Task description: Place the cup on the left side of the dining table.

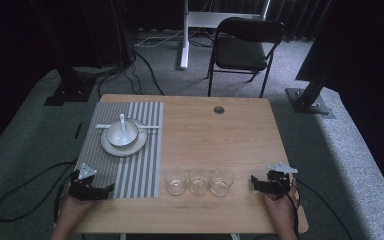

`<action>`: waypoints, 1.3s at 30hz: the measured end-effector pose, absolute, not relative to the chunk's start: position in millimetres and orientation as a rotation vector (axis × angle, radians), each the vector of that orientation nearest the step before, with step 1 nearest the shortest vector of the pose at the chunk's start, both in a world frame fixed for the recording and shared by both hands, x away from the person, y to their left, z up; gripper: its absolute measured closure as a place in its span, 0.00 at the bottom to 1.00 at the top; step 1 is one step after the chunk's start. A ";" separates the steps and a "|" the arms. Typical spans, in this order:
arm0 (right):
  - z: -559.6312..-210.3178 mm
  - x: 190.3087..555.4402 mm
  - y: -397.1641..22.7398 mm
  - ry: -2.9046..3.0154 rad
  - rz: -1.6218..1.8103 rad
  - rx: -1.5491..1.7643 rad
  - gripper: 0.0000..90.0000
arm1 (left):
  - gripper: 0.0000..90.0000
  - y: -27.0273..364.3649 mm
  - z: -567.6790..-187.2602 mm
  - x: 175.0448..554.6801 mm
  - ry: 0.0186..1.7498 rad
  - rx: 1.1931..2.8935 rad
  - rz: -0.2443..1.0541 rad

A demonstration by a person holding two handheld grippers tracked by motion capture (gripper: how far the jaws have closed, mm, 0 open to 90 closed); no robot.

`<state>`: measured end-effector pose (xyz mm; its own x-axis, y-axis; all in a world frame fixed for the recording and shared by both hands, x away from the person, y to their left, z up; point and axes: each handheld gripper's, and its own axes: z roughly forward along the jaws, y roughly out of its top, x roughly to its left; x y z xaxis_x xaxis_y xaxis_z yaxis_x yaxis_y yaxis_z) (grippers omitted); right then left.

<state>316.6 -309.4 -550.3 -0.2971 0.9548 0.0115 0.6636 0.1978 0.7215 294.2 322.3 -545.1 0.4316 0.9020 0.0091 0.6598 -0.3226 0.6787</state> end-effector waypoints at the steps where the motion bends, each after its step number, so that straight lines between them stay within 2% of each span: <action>1: -550.3 316.6 -309.4 2.036 0.878 1.507 0.13 | 0.01 322.3 -545.0 294.3 1.310 2.088 0.523; 22: -550.2 316.6 -309.5 2.037 0.878 1.507 0.13 | 0.02 321.3 -544.2 293.0 1.273 2.108 0.530; 39: -550.3 316.6 -309.5 2.036 0.878 1.508 0.13 | 0.02 321.2 -538.8 287.2 1.240 2.090 0.472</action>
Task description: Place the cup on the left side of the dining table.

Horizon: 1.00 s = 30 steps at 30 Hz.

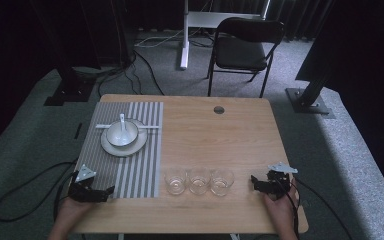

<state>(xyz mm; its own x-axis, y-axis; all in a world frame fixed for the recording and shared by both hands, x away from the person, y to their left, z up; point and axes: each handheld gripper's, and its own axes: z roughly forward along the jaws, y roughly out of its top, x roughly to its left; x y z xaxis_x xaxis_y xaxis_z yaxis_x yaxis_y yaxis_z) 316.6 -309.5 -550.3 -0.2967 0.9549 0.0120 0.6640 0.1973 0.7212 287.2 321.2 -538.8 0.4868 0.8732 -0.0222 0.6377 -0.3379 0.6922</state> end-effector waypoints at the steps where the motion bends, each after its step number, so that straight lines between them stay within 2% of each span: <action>1: -550.3 316.6 -309.5 2.036 0.878 1.508 0.13 | 0.02 321.2 -538.8 287.2 1.240 2.090 0.472; 3: -550.3 316.6 -309.5 2.036 0.878 1.507 0.13 | 0.02 317.7 -536.4 285.6 1.236 2.087 0.496; 10: -550.3 316.6 -309.5 2.036 0.878 1.508 0.13 | 0.02 303.3 -532.7 283.8 1.173 2.116 0.447; 30: -550.3 316.6 -309.5 2.036 0.878 1.508 0.13 | 0.02 267.4 -520.6 285.1 1.019 2.140 0.409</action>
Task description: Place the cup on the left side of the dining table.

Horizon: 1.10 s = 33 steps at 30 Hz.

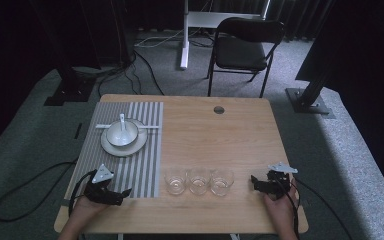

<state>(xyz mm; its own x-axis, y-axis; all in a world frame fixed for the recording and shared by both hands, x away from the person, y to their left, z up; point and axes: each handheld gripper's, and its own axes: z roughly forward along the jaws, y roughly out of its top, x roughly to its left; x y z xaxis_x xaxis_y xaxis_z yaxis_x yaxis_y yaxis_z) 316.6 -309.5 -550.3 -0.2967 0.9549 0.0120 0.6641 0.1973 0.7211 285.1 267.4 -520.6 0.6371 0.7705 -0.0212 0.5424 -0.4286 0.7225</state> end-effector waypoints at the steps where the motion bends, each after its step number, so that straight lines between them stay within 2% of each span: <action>1: -550.3 316.6 -309.4 2.036 0.878 1.508 0.13 | 0.02 265.3 -519.6 285.2 1.006 2.142 0.404; 33: -550.3 316.7 -309.5 2.036 0.878 1.508 0.13 | 0.02 197.4 -488.1 297.0 0.745 2.201 0.352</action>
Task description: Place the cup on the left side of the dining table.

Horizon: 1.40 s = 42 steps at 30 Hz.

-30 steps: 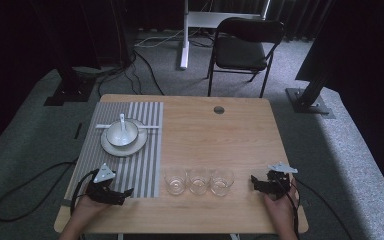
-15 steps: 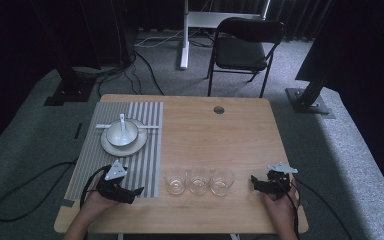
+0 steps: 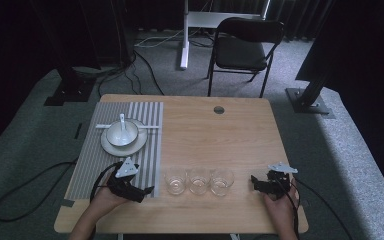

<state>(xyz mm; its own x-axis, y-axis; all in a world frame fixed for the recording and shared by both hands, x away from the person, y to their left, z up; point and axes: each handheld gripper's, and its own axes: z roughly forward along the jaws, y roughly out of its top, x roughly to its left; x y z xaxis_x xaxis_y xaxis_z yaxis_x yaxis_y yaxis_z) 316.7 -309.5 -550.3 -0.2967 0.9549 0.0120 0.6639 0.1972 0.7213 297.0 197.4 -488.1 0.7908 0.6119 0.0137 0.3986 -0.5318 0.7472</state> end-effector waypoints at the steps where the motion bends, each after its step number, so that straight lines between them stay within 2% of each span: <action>1: -550.3 316.7 -309.4 2.036 0.879 1.508 0.13 | 0.02 194.8 -487.5 296.9 0.737 2.199 0.358; 42: -550.4 316.7 -309.6 2.036 0.879 1.506 0.13 | 0.02 97.2 -459.7 315.2 0.480 2.327 0.296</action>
